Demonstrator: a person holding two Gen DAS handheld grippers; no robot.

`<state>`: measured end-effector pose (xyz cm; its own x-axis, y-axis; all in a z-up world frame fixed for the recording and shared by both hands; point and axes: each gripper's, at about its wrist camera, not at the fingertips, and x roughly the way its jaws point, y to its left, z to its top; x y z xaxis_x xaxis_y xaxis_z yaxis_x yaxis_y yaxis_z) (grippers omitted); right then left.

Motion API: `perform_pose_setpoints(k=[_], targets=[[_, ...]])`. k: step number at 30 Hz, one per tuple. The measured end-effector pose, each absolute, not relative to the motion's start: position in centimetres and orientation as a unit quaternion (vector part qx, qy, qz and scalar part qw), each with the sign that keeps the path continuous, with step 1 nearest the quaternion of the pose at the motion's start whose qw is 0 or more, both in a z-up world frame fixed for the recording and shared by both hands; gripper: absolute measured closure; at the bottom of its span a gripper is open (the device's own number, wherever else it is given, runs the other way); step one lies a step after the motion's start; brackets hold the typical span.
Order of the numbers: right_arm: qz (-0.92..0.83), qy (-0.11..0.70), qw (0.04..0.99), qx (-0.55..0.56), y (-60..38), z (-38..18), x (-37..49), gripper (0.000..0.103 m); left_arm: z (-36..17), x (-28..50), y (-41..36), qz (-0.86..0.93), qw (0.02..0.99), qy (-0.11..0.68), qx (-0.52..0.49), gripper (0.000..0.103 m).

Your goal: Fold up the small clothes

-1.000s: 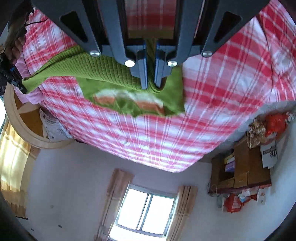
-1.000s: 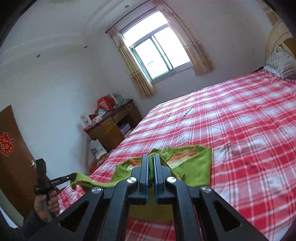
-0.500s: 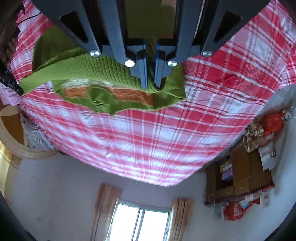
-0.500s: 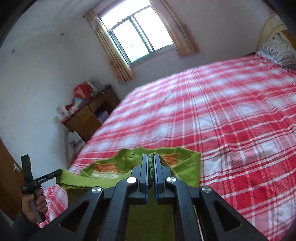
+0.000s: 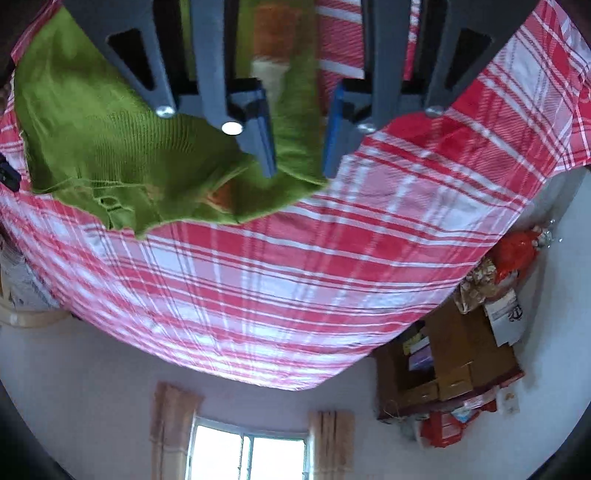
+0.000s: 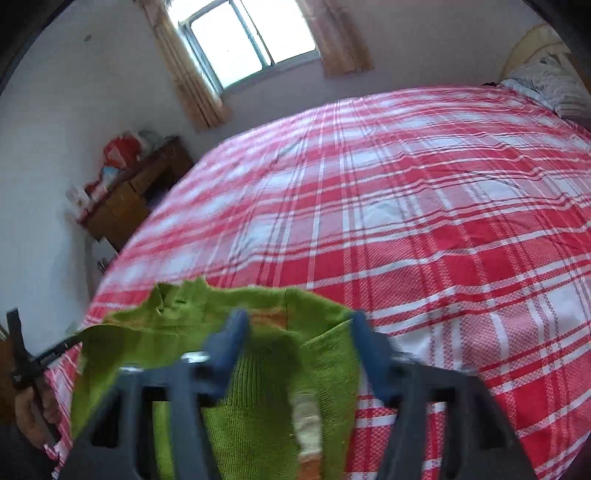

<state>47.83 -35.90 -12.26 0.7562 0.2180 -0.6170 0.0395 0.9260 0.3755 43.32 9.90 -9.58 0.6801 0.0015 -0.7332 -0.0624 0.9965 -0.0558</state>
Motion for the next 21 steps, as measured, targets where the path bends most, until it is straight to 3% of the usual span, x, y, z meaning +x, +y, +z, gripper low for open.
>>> perform_pose_setpoints(k=[8, 11, 12, 13, 14, 21], targets=[[0.081, 0.392, 0.911, 0.098, -33.0, -13.1, 47.7, 0.040, -10.4, 43.6, 5.8, -0.029, 0.912, 0.406, 0.052, 0.055], [0.072, 0.428, 0.899, 0.048, -31.4, -14.3, 48.5, 0.040, -12.0, 44.6, 4.2, -0.018, 0.901, 0.425, 0.090, 0.054], [0.061, 0.435, 0.898, 0.031, -31.1, -14.7, 48.7, 0.058, -12.5, 45.0, 4.2, -0.010, 0.896, 0.434, 0.095, 0.057], [0.063, 0.438, 0.897, 0.019, -30.9, -15.0, 48.8, 0.097, -13.2, 45.5, 4.3, -0.006, 0.891, 0.443, 0.093, 0.077], [0.063, 0.437, 0.897, 0.009, -30.6, -15.1, 48.7, 0.100, -13.6, 45.7, 4.4, -0.012, 0.891, 0.445, 0.090, 0.095], [0.032, 0.389, 0.921, -0.002, -31.0, -12.7, 48.3, 0.100, -12.1, 45.2, 4.7, 0.016, 0.911, 0.404, 0.087, 0.096]])
